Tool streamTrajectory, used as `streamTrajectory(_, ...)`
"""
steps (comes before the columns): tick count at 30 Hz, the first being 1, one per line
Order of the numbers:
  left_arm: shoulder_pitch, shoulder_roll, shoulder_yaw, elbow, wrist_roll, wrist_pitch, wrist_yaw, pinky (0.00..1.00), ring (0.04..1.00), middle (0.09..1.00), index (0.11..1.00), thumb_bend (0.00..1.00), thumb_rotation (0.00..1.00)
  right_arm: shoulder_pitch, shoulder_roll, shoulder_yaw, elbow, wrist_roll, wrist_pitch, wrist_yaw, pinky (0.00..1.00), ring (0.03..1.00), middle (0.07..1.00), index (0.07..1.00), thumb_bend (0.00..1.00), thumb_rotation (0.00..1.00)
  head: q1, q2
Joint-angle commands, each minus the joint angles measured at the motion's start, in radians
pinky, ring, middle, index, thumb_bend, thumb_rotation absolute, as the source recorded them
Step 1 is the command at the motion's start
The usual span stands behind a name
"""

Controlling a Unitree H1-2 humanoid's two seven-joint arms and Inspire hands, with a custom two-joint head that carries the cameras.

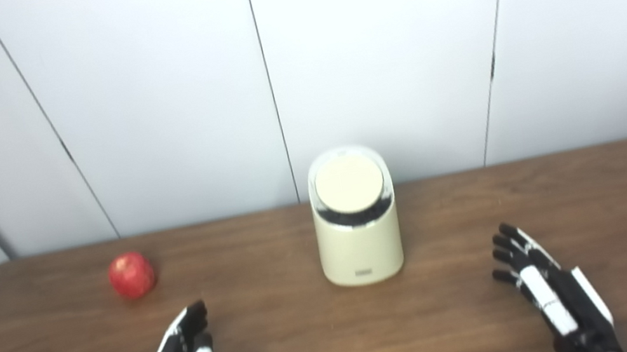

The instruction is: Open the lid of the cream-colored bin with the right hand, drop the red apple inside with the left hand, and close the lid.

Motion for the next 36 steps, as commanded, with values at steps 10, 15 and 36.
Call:
streamTrajectory(10, 0.040, -0.020, -0.016, 0.105, 0.028, -0.024, 0.016, 0.84, 0.868, 0.871, 0.875, 0.33, 0.60, -0.183, -0.008, 0.069, 0.010, -0.209, 0.058, -0.050, 0.86, 0.895, 0.887, 0.913, 0.80, 0.68, 0.005, -0.011)
streamTrajectory(15, 0.044, -0.020, -0.017, 0.104, 0.023, -0.031, 0.012, 0.86, 0.876, 0.876, 0.880, 0.31, 0.58, -0.257, -0.019, 0.121, 0.005, -0.322, 0.119, -0.053, 0.83, 0.900, 0.912, 0.942, 0.84, 0.71, 0.004, -0.003)
streamTrajectory(36, 0.043, -0.030, -0.030, 0.104, 0.025, -0.032, 0.007, 0.83, 0.867, 0.871, 0.881, 0.32, 0.58, -0.586, -0.026, 0.146, 0.100, -0.390, 0.176, -0.064, 0.82, 0.903, 0.912, 0.943, 0.89, 0.65, 0.016, 0.006)
